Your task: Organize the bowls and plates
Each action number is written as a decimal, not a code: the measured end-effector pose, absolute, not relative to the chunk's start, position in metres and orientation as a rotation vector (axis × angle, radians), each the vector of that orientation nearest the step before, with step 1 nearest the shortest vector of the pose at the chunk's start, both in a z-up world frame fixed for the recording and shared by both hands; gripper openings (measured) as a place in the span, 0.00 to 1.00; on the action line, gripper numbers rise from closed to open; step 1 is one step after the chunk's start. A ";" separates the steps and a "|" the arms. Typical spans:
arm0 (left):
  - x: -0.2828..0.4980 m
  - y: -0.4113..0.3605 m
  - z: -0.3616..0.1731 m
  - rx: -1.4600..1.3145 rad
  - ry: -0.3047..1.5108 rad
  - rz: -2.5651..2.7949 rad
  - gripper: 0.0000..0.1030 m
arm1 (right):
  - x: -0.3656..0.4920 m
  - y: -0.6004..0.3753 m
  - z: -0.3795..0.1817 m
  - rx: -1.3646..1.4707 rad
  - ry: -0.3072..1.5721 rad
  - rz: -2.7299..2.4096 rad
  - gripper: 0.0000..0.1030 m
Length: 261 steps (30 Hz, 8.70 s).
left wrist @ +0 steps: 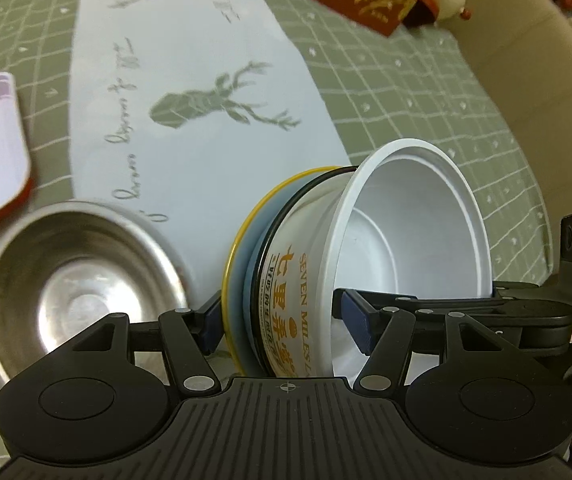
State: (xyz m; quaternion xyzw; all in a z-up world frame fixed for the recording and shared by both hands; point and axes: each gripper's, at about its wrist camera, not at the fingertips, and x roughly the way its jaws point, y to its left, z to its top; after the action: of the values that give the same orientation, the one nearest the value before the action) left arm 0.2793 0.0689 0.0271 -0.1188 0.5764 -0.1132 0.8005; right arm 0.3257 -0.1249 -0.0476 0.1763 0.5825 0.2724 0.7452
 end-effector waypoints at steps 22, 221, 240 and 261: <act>0.232 0.225 -0.017 -0.555 1.133 -0.112 0.63 | 0.307 0.043 -0.037 0.050 1.351 0.635 0.58; 0.191 0.257 0.021 -0.635 0.739 -0.139 0.24 | 0.268 0.056 0.028 -0.035 1.004 0.629 0.35; 0.167 0.275 0.023 -0.687 0.750 -0.188 0.24 | 0.247 0.049 0.038 -0.018 1.026 0.687 0.37; 0.189 0.281 0.017 -0.763 0.740 -0.164 0.24 | 0.272 0.058 0.038 -0.017 0.975 0.625 0.39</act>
State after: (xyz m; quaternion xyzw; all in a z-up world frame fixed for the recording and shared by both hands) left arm 0.1887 0.2813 0.0165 -0.3632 0.3525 -0.0783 0.8589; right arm 0.2720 0.0578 0.0380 -0.0080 0.4606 0.2954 0.8370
